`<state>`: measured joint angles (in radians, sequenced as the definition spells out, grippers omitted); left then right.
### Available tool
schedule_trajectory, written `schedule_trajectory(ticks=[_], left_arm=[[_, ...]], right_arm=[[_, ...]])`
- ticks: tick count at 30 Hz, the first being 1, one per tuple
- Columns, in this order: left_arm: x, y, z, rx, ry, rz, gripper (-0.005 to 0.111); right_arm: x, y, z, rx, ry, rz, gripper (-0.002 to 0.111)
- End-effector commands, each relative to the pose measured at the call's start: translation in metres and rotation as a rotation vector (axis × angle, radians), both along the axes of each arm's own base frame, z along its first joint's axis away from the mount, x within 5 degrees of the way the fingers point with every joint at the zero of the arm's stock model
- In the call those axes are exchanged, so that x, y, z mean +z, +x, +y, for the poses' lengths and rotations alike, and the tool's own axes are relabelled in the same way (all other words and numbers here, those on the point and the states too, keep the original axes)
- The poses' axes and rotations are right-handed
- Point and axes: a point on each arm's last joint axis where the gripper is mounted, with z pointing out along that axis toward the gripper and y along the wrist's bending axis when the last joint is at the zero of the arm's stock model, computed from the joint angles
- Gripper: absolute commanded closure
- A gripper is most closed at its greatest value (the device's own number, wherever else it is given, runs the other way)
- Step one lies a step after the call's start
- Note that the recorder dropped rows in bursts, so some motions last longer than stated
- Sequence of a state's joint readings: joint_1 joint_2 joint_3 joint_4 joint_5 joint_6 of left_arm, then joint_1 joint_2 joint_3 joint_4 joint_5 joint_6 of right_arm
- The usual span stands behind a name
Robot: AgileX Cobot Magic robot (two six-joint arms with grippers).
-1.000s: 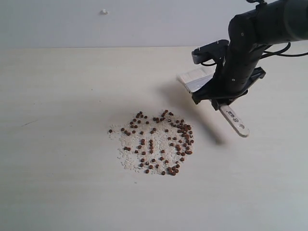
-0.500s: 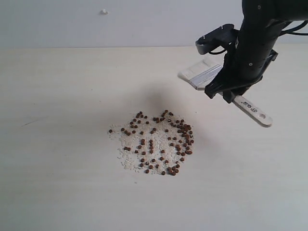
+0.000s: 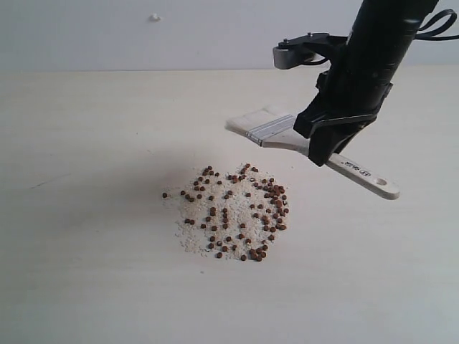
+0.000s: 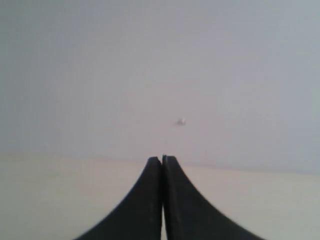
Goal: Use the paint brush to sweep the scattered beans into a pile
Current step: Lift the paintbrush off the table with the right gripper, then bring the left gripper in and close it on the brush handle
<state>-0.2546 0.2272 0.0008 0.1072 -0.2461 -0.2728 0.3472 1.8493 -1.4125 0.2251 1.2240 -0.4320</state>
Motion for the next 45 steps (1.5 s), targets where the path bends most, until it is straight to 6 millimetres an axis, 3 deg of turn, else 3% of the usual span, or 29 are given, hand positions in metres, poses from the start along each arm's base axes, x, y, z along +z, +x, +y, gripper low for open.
schedule_trajectory(ticks=[1, 5, 9, 12, 14, 17, 22, 26, 32, 39, 45], left_arm=[[0.027, -0.010, -0.008, -0.077, 0.085, -0.347, 0.107], [0.046, -0.008, -0.026, -0.197, 0.309, -0.489, 0.107], [0.067, 0.017, -0.044, -0.303, 0.546, -0.483, 0.102], [0.073, 0.053, -0.062, -0.416, 0.713, -0.441, 0.080], [0.073, 0.079, -0.077, -0.545, 0.807, -0.451, 0.057], [0.057, 0.111, -0.099, -0.736, 0.922, -0.515, 0.028], [0.015, 0.158, -0.144, -0.811, 1.196, -0.450, 0.034], [-0.016, 0.168, -0.189, -0.880, 1.409, -0.416, 0.034], [-0.034, 0.168, -0.238, -0.893, 1.511, -0.553, 0.034], [-0.051, 0.164, -0.271, -0.916, 1.533, -0.708, 0.034], [-0.051, 0.170, -0.278, -0.817, 1.459, -0.738, 0.034]], right_arm=[[0.007, 0.000, 0.003, 0.026, 0.037, -0.021, 0.108], [0.007, 0.000, 0.003, 0.025, 0.038, -0.021, 0.108], [0.007, 0.000, 0.003, 0.025, 0.038, -0.021, 0.108], [0.007, 0.000, 0.003, 0.025, 0.040, -0.020, 0.108], [0.007, 0.000, 0.004, 0.022, 0.048, -0.017, 0.108], [0.008, -0.001, 0.006, 0.018, 0.064, -0.012, 0.108], [0.009, -0.002, 0.009, 0.038, 0.110, -0.007, 0.108], [0.009, -0.002, 0.010, 0.050, 0.115, -0.009, 0.108], [0.009, -0.002, 0.011, 0.055, 0.123, -0.007, 0.108], [0.009, -0.002, 0.012, 0.054, 0.142, -0.003, 0.108], [0.009, -0.002, 0.012, 0.054, 0.143, -0.003, 0.108]])
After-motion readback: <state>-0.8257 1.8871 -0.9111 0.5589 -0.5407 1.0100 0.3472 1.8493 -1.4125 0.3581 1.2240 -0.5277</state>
